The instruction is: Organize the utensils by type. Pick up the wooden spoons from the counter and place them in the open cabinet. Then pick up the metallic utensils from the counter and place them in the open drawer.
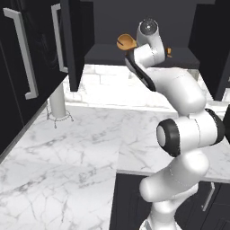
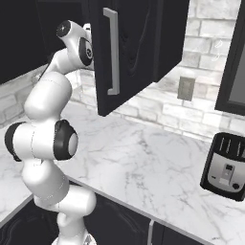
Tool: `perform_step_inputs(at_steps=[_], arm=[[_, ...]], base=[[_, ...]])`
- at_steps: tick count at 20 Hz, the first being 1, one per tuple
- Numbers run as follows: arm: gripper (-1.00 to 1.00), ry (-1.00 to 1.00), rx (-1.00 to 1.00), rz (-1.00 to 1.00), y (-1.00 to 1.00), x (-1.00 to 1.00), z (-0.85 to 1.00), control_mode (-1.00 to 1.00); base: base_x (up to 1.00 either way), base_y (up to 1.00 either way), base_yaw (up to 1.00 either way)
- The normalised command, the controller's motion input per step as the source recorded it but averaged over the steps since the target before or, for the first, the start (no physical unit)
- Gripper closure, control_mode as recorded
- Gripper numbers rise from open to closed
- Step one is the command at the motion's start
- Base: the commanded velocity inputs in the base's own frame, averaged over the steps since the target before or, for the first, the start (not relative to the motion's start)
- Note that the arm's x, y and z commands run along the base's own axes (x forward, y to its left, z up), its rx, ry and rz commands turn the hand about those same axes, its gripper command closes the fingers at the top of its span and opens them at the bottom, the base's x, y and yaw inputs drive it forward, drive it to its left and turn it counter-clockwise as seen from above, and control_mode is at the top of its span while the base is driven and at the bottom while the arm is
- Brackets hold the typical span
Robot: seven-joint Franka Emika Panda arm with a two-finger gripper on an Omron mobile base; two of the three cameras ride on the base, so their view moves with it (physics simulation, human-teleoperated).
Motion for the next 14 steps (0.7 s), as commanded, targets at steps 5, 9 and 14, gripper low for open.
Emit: perform_step_inputs(at_steps=[5,9,14], arm=[[-1.00,0.00,0.00,0.00,0.00,-0.25,-0.09,-1.00],[-1.00,0.00,0.00,0.00,0.00,-0.37,-0.19,-1.00],[-1.00,-0.01,0.00,0.00,0.00,-0.32,-0.04,-1.00]], base=[[0.00,0.00,0.00],[0.00,0.00,0.00],[0.00,0.00,0.00]])
